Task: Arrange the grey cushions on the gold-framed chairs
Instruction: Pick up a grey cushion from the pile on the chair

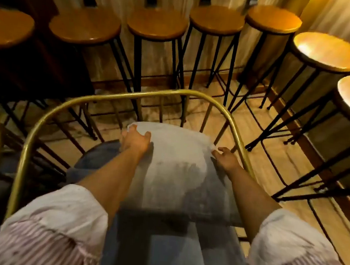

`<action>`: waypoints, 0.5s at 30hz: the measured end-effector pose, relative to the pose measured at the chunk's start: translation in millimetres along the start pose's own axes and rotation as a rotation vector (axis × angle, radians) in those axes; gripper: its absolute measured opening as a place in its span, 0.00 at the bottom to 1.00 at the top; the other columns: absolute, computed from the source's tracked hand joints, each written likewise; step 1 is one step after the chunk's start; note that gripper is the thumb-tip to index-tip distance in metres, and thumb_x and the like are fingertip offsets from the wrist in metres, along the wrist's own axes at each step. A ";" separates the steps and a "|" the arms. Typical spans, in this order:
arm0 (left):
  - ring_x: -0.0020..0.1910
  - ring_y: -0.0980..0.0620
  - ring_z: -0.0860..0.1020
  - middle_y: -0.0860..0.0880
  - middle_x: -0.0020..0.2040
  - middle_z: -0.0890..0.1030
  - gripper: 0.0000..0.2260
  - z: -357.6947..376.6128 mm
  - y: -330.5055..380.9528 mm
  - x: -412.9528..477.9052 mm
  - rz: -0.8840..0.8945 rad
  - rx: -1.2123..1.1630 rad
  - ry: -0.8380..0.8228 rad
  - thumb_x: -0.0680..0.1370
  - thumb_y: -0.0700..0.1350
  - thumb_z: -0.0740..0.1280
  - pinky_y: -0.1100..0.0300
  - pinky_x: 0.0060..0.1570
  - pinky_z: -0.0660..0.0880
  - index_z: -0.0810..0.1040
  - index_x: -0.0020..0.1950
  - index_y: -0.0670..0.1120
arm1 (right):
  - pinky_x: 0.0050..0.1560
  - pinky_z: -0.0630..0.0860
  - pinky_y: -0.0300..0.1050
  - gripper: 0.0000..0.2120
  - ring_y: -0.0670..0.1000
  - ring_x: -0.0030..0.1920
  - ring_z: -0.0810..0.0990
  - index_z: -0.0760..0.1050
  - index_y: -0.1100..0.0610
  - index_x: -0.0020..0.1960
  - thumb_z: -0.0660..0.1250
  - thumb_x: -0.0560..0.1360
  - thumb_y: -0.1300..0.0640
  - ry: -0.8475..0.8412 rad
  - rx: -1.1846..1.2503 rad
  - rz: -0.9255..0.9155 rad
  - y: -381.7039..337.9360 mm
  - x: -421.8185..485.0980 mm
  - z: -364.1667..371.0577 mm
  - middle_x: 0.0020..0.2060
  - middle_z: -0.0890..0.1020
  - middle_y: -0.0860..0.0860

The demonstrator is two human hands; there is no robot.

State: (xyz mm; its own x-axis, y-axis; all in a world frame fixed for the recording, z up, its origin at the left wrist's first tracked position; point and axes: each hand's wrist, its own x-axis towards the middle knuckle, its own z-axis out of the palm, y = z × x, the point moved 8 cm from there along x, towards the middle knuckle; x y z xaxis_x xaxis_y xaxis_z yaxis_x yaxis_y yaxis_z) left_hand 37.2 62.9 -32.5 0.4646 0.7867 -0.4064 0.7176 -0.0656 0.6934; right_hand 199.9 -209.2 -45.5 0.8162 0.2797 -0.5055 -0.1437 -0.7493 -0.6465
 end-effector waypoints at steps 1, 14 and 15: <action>0.72 0.35 0.64 0.40 0.76 0.62 0.31 4.6 -5.4 8.2 -0.038 0.026 0.022 0.76 0.57 0.62 0.41 0.72 0.62 0.60 0.76 0.48 | 0.63 0.67 0.46 0.26 0.61 0.70 0.68 0.61 0.58 0.74 0.59 0.79 0.49 -0.043 0.017 0.051 5.7 12.7 6.3 0.72 0.67 0.59; 0.70 0.33 0.67 0.41 0.76 0.65 0.47 18.0 -115.6 38.1 -0.416 -0.045 -0.070 0.64 0.75 0.60 0.37 0.70 0.64 0.54 0.77 0.55 | 0.64 0.71 0.59 0.54 0.62 0.66 0.72 0.54 0.44 0.76 0.71 0.58 0.28 -0.310 0.229 0.239 48.3 78.9 49.6 0.73 0.66 0.55; 0.71 0.33 0.67 0.42 0.76 0.64 0.47 17.8 -114.8 37.6 -0.410 -0.060 -0.080 0.64 0.74 0.61 0.38 0.70 0.64 0.54 0.77 0.55 | 0.64 0.71 0.58 0.53 0.62 0.66 0.72 0.54 0.44 0.76 0.71 0.58 0.28 -0.305 0.242 0.228 47.7 76.4 50.3 0.73 0.66 0.55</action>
State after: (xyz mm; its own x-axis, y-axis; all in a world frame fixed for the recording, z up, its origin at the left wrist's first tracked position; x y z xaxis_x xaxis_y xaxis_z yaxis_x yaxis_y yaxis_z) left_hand -18.5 89.1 -138.0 0.1877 0.6896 -0.6994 0.8211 0.2806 0.4970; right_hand 227.3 -193.4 -143.7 0.5513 0.3149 -0.7726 -0.4572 -0.6607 -0.5954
